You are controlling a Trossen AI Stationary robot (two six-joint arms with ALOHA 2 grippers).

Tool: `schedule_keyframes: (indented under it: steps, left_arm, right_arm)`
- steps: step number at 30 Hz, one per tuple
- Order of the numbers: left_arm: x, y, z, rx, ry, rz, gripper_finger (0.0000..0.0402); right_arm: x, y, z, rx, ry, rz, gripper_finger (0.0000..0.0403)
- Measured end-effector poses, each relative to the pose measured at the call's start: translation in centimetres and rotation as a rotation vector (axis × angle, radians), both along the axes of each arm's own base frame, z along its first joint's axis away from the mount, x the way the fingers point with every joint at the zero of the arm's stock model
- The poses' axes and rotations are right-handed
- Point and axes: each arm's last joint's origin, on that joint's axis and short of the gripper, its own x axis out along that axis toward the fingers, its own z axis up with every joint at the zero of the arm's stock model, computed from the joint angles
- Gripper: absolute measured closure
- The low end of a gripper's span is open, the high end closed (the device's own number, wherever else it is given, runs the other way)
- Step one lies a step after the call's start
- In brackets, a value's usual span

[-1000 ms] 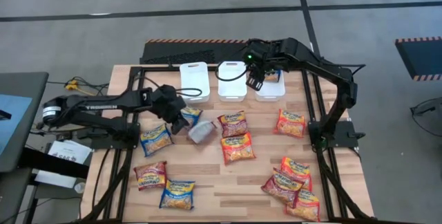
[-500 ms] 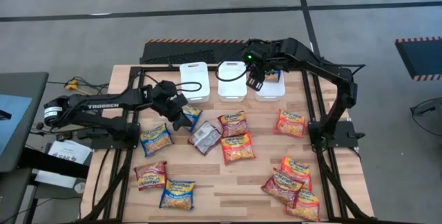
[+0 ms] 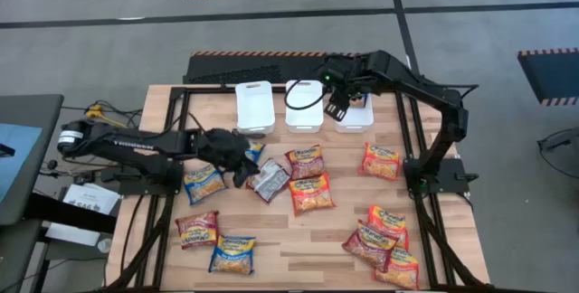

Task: Sort Maruchan noodles
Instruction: Put the red noodle pack into the middle white bin

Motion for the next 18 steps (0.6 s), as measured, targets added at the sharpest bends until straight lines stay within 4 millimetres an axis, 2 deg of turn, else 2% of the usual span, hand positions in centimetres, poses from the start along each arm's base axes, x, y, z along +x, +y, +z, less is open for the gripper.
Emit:
schedule_keyframes:
  steps: [4,8,11,18]
  left_arm:
    - [0.0,-1.6,0.0,0.092,-0.004,0.015,0.0299]
    - [-0.1,-2.2,-0.3,0.132,0.029,0.029,0.0299]
    - [0.2,-2.6,-1.4,0.112,0.096,0.022,0.0299]
    - [2.3,-4.0,-4.8,0.079,0.182,-0.016,0.0299]
  right_arm:
    - [0.2,0.4,0.0,0.002,-0.006,0.005,0.0163]
    - [0.3,0.8,0.0,0.002,-0.009,0.019,0.0163]
    - [0.6,1.2,0.1,-0.003,-0.023,0.031,0.0163]
    - [0.9,1.8,0.1,-0.007,-0.037,0.054,0.0163]
